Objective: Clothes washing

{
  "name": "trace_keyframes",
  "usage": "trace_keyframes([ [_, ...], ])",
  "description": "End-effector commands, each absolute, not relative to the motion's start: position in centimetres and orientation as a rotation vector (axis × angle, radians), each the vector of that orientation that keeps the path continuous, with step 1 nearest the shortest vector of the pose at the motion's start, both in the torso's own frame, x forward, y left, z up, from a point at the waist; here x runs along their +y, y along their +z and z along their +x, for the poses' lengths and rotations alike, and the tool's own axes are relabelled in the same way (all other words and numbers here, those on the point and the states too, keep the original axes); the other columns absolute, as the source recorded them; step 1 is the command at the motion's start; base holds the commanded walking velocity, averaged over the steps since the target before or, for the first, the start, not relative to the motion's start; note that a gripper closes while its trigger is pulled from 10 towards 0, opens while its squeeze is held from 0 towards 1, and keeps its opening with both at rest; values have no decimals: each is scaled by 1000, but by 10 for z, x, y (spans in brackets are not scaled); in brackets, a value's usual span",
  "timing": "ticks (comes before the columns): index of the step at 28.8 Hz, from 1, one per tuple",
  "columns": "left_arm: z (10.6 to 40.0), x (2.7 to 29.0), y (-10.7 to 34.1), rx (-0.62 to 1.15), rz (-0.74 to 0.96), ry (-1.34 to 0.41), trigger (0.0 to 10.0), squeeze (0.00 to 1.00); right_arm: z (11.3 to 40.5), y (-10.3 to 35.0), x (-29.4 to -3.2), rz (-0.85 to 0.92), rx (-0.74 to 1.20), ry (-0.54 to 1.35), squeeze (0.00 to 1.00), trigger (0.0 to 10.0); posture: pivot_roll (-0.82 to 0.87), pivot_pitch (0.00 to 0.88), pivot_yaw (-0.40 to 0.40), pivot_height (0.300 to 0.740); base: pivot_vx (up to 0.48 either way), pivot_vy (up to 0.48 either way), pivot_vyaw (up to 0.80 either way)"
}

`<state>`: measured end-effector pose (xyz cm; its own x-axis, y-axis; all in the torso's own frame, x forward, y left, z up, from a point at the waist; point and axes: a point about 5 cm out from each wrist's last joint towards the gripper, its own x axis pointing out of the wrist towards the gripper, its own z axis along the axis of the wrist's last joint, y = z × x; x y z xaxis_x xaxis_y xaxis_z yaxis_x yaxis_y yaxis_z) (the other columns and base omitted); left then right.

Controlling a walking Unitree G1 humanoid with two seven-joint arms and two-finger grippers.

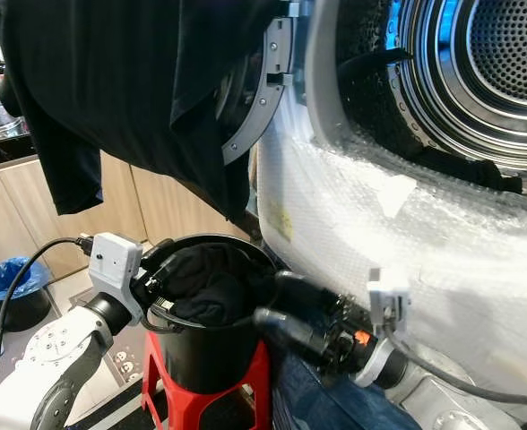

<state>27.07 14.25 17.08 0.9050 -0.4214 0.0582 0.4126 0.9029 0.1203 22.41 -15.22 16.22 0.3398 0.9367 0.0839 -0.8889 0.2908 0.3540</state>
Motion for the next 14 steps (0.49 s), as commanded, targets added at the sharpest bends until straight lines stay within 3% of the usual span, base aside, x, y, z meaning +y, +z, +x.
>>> trace_keyframes([
  [1,273,140,160,-41,146,-444,10000,0,226,151,-154,328,198,1210,0,10000,65,0,-39,740,0,0,0],
  [5,278,138,144,0,176,-445,10000,0,247,130,-159,208,267,1038,0,10000,77,0,-57,740,0,0,0],
  [9,282,131,127,5,233,-480,10000,0,264,119,-162,219,292,903,0,10000,74,0,-68,740,0,0,0],
  [12,284,130,118,32,158,-556,10000,0,269,115,-162,171,295,859,0,10000,48,0,-64,740,0,0,0],
  [13,285,131,112,52,140,-563,10000,1000,271,114,-162,151,288,839,247,10000,42,0,-63,740,0,0,0],
  [14,286,132,109,65,128,-567,10000,1000,272,113,-162,136,282,825,247,10000,33,0,-62,740,0,0,0],
])
